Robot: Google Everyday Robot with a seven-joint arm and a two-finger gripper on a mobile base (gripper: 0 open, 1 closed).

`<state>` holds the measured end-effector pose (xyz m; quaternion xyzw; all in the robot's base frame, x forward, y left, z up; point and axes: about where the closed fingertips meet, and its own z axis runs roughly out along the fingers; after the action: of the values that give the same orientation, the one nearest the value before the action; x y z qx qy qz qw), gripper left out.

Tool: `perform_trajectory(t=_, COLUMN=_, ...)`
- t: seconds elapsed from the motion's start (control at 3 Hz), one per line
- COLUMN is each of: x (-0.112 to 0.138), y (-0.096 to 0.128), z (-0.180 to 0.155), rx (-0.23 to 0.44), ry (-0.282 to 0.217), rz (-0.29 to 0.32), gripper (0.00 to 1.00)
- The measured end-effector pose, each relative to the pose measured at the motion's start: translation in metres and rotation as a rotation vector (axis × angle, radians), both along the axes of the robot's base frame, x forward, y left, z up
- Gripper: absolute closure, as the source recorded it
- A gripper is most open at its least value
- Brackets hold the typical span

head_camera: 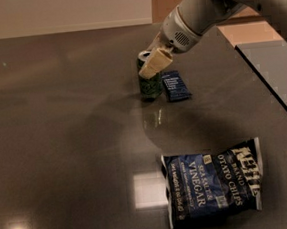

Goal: Move green can near rxbar blueberry

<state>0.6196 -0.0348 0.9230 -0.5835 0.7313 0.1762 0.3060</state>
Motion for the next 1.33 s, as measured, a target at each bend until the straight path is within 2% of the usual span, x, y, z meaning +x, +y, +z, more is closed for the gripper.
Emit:
perform_trajectory(t=1.0, x=0.008, y=-0.002, z=-0.018, rx=-0.007, ry=0.031, rz=-0.019, gripper=0.13)
perform_trajectory(t=1.33, x=0.008, y=0.0, z=-0.019, rx=-0.007, ry=0.033, rz=-0.016, gripper=0.0)
